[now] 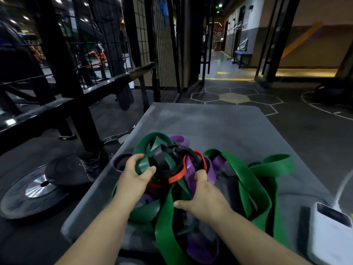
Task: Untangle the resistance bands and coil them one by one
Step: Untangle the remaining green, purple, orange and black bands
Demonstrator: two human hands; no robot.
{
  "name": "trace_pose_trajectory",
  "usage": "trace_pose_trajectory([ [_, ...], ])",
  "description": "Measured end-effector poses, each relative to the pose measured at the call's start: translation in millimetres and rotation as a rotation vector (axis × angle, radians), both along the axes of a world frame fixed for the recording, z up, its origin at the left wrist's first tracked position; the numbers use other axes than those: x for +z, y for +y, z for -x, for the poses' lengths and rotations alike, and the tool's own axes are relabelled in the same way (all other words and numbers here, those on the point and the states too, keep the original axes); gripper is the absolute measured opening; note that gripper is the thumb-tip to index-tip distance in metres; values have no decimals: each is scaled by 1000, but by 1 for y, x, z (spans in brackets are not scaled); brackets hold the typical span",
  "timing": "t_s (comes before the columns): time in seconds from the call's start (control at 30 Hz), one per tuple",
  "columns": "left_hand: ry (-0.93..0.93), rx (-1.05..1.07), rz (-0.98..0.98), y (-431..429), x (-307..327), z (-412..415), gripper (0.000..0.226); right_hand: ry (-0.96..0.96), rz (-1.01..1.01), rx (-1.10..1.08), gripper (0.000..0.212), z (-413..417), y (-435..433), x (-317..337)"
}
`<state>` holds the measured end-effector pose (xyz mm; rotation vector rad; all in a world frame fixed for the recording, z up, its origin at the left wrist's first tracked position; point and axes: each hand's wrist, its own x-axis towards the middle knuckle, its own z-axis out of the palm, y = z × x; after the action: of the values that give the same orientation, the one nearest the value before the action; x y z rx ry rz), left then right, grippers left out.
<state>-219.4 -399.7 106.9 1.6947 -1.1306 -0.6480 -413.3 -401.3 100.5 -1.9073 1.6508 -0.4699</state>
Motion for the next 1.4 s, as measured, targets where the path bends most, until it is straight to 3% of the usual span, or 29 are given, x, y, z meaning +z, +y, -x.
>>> trace_pose_trajectory([
  [0.13,-38,83,54,-13,13,-17,27,-189,54,-42,36,18,-21,-9],
  [0.23,-43,242,164,-30,31,-45,20,-643,90,-175,20,45,-43,12],
  [0.3,-119,343,126,-40,39,-77,22,-830,121,-313,16,75,-55,31],
  [0.4,-283,320,-184,-52,38,-112,36,-674,150,-412,8,110,-62,42],
  [0.5,-446,264,-358,-48,27,-86,53,-362,47,-396,36,107,-63,35],
  [0.63,-828,148,-127,-24,8,-11,58,-208,-74,-344,42,92,-62,21],
  [0.77,-917,-145,187,-6,-19,38,24,-82,-70,-327,38,96,-63,18],
  [0.83,-792,-325,-2,1,-24,51,29,23,-39,-368,45,102,-61,20],
  [0.93,-909,-412,-211,3,-31,57,57,184,158,-400,35,105,-53,28],
  [1.03,-954,-474,-368,0,-25,63,64,93,353,-290,23,96,-43,41],
  [1.1,-800,-497,-400,-3,-20,66,47,-49,245,-119,21,82,-35,45],
  [1.17,-372,-452,-291,-7,-16,67,23,-138,-22,45,37,64,-27,38],
  [1.23,-14,-434,-174,-8,-11,72,3,-94,-97,80,53,52,-23,29],
  [1.3,178,-417,-132,-9,-5,80,9,-140,-27,-12,52,51,-24,26],
  [1.4,353,-443,-81,-8,0,90,19,-354,-135,-73,53,55,-26,27],
])
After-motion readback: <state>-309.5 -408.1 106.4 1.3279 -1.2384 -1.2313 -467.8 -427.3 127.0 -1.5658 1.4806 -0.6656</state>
